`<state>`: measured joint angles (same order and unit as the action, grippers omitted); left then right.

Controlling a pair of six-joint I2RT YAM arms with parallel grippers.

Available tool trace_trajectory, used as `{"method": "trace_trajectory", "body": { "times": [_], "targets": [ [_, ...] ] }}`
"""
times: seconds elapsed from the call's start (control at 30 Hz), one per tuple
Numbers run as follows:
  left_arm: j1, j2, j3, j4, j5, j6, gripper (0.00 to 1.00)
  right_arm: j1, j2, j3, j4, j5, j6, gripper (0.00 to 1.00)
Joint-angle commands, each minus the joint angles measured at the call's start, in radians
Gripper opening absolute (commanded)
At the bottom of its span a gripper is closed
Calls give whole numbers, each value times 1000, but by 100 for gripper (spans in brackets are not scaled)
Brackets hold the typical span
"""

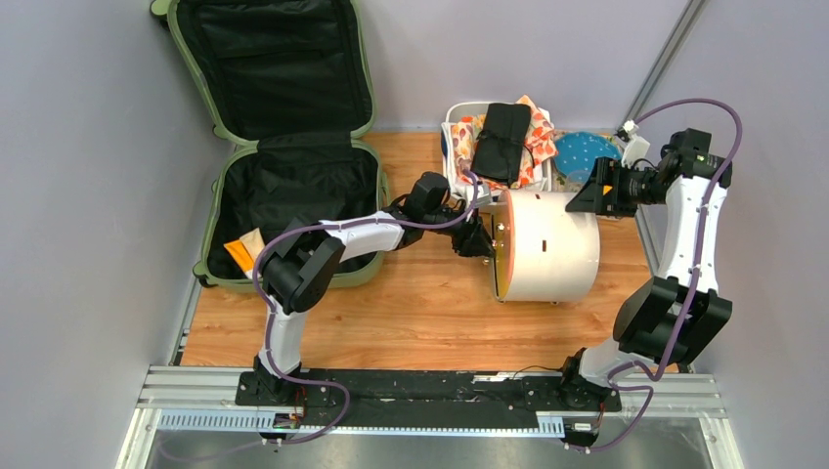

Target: Open, take out, and arrange the luggage

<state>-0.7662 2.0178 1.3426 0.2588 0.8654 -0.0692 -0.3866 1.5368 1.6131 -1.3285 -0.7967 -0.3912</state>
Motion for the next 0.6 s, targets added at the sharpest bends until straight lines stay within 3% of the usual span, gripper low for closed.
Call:
{"method": "trace_trajectory", "body": {
  "times": [0.0,0.2,0.57],
  "targets": [
    [-7,-39,1,54,-19,0,52,6,-23,7,-253,67,-49,75],
    [-13,-54,-7,63,-26,-4,59,8,-46,7,-287,65,-69,81],
    [-13,-80,-23,74,-28,-14,57,6,-98,-15,-340,7,-109,85]
  ]
}}
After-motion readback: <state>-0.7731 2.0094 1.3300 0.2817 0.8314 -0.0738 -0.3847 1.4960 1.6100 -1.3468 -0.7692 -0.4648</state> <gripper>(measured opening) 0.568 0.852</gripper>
